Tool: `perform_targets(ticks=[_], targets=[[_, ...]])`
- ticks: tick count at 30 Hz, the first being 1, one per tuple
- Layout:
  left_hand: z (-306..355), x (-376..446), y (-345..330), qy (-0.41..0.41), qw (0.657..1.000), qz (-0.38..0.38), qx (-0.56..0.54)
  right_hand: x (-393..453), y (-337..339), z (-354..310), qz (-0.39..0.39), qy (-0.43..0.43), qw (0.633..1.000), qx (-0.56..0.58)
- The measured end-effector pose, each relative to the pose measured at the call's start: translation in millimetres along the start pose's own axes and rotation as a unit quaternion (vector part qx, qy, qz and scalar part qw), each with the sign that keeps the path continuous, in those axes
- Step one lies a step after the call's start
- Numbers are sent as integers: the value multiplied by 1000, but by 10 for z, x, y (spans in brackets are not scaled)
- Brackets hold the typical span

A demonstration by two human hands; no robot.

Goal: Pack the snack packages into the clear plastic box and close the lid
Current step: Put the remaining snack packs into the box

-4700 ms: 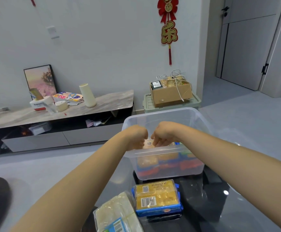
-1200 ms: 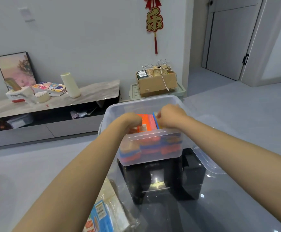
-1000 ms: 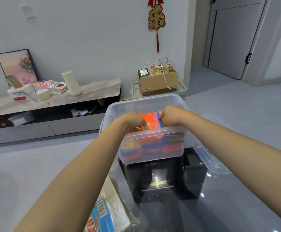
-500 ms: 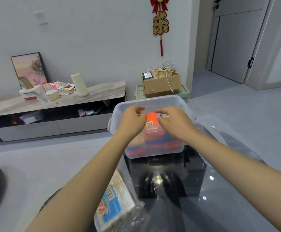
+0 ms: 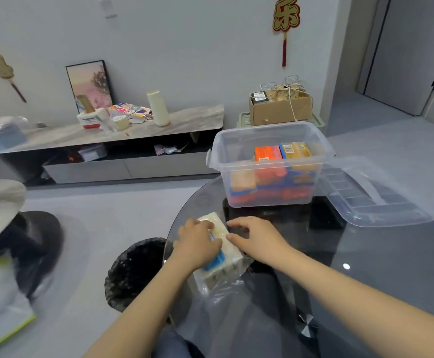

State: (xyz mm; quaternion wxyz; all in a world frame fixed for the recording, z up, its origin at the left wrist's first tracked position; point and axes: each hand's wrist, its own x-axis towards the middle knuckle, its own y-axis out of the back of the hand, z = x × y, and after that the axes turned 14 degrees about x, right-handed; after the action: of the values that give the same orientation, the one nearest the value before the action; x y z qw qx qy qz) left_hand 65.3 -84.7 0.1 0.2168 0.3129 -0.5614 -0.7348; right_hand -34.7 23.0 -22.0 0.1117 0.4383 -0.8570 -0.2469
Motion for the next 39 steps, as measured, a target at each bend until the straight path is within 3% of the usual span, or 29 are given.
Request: perform_targets(ticks=[10, 15, 23, 30, 34, 39], targets=[[-188, -52, -206, 28, 992, -30, -116, -18, -199, 7, -30, -113, 985, 126], [-77, -118, -181, 39, 980, -1, -194, -150, -188, -41, -3, -116, 975, 192], [173, -300, 212, -27, 962, 64, -263, -397, 169, -145, 48, -41, 927, 369], [490, -55, 758, -78, 926, 134, -345, -144, 686, -437, 85, -16, 903, 421], [654, 241, 927, -101, 898, 130, -408, 77, 977, -590, 79, -10, 907, 415], [826, 683, 1054, -129, 857, 94, -490, 459, 1242, -714, 153, 14, 907, 391]])
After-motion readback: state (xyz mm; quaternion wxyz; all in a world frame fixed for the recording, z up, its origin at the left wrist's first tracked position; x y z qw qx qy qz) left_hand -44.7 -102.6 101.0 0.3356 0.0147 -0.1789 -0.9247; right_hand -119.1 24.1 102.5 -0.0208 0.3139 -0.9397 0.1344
